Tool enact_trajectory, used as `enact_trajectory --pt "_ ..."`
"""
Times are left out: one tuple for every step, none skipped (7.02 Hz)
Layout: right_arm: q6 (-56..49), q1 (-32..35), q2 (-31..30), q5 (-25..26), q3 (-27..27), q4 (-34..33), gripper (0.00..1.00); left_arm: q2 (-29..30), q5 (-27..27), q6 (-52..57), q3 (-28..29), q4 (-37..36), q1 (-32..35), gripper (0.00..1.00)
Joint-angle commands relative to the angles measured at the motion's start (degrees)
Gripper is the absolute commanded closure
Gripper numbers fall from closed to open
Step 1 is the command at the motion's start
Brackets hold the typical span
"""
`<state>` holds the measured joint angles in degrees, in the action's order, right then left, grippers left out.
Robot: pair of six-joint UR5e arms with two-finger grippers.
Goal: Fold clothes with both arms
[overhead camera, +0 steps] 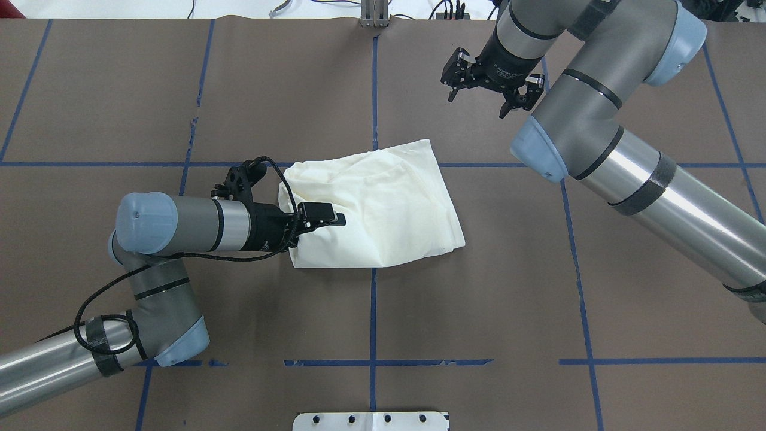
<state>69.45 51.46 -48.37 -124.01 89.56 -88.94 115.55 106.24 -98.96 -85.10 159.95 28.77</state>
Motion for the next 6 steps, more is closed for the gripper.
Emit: enact_trajectory --pt "-0.01 0.13 0.21 -0.01 0.09 -0.79 0.0 -0.58 0.1 0.17 -0.68 0.45 -1.52 0.0" --pt "-0.01 0.39 0.3 -0.01 0.09 -0.8 0.0 -0.67 -0.24 -0.09 -1.12 0.19 -3.17 0.0" --pt "-0.01 0.48 0.3 -0.01 0.09 -0.8 0.0 -0.76 -0.42 0.0 -1.12 -0.16 -5.37 0.0" --pt "-0.01 0.57 0.47 -0.01 0.09 -0.8 0.0 -1.02 -1.55 0.26 -1.21 -0.69 -7.82 0.0" --pt "-0.01 0.57 0.56 0.08 0.44 -0.88 0.0 -2.59 -1.91 0.43 -1.56 -1.13 -8.98 0.0" --pt "-0.01 0.57 0.73 0.08 0.44 -0.88 0.0 -2.96 -1.92 0.52 -3.04 -1.83 -9.34 0.0"
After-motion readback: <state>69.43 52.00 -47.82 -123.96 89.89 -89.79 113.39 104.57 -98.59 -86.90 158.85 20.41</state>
